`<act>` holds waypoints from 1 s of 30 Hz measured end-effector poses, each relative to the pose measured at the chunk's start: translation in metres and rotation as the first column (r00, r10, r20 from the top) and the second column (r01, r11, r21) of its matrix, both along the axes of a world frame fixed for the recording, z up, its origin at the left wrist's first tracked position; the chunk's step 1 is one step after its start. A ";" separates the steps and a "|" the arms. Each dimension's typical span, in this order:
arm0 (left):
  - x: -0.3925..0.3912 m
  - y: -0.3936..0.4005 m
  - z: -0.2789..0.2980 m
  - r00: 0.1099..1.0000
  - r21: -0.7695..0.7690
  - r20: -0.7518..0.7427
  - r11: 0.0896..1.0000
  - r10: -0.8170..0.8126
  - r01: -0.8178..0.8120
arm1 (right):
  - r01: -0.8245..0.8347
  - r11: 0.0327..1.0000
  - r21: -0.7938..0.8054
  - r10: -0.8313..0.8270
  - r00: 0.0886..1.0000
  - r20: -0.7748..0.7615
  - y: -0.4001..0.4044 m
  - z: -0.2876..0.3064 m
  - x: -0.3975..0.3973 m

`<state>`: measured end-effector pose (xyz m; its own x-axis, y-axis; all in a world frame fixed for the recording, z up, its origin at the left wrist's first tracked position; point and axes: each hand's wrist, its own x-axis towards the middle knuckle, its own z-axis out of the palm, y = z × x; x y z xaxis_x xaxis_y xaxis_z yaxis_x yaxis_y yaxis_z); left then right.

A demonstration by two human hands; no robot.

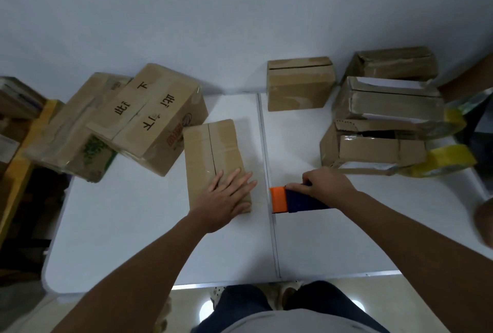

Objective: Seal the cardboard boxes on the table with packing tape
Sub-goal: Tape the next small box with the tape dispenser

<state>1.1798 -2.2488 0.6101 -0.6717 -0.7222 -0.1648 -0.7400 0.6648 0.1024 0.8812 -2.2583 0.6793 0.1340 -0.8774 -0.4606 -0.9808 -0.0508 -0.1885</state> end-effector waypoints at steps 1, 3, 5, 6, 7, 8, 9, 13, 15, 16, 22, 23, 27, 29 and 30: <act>0.000 0.000 0.001 1.000 -0.006 -0.002 1.000 0.002 -0.002 | 0.007 1.000 0.027 -0.007 1.000 0.015 0.000 -0.001 0.000; -0.001 0.000 0.001 1.000 -0.007 -0.006 1.000 0.002 -0.002 | 0.022 0.993 0.118 -0.029 0.998 0.057 0.002 -0.001 -0.004; -0.001 0.000 0.002 1.000 -0.011 -0.005 1.000 -0.001 0.001 | -0.013 0.979 0.203 -0.003 0.997 0.079 0.005 -0.002 -0.006; -0.001 0.000 0.002 1.000 -0.012 -0.004 1.000 0.000 0.000 | -0.033 0.976 0.214 0.016 0.997 0.079 0.006 -0.002 -0.006; -0.001 0.001 0.002 1.000 -0.009 -0.003 1.000 0.003 -0.003 | -0.047 0.979 0.197 0.033 0.997 0.073 0.007 -0.003 -0.005; -0.001 0.001 0.003 1.000 -0.003 -0.002 1.000 0.006 -0.006 | -0.058 0.986 0.156 0.049 0.997 0.061 0.007 -0.004 -0.003; -0.002 0.001 0.003 1.000 0.000 -0.002 1.000 0.007 -0.007 | -0.067 0.992 0.106 0.063 0.997 0.040 0.008 -0.006 0.001; -0.003 0.001 0.004 1.000 -0.005 -0.002 1.000 0.004 -0.004 | -0.098 0.995 -0.032 0.097 0.995 -0.018 0.012 -0.013 0.025; -0.002 0.001 0.004 1.000 -0.010 0.006 1.000 -0.002 0.002 | -0.117 0.990 -0.081 0.115 0.993 -0.032 0.012 -0.014 0.036; -0.003 0.001 0.004 1.000 -0.016 0.008 1.000 -0.003 0.003 | -0.124 0.987 -0.099 0.121 0.992 -0.041 0.012 -0.014 0.039; -0.004 0.000 0.003 1.000 -0.022 0.005 1.000 0.013 -0.013 | -0.066 0.996 -0.058 0.063 0.997 -0.051 0.007 -0.016 0.049; -0.004 -0.001 0.003 1.000 -0.020 0.007 1.000 0.013 -0.013 | -0.005 0.999 -0.045 0.002 0.998 -0.060 0.003 -0.016 0.046; -0.003 0.003 0.003 1.000 -0.003 -0.004 1.000 0.023 -0.023 | 0.209 0.978 0.001 -0.207 0.968 -0.140 -0.013 -0.012 0.018; -0.003 0.001 0.002 1.000 0.009 -0.011 1.000 0.027 -0.027 | 0.235 0.971 -0.042 -0.238 0.963 -0.128 -0.016 -0.017 0.016; -0.003 0.001 0.001 0.999 0.009 -0.011 1.000 0.030 -0.030 | 0.250 0.966 -0.069 -0.256 0.959 -0.119 -0.014 -0.021 0.021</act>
<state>1.1764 -2.2479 0.6114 -0.6518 -0.7405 -0.1637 -0.7582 0.6415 0.1170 0.9022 -2.2727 0.6579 -0.1514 -0.8988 -0.4114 -0.9784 0.1954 -0.0669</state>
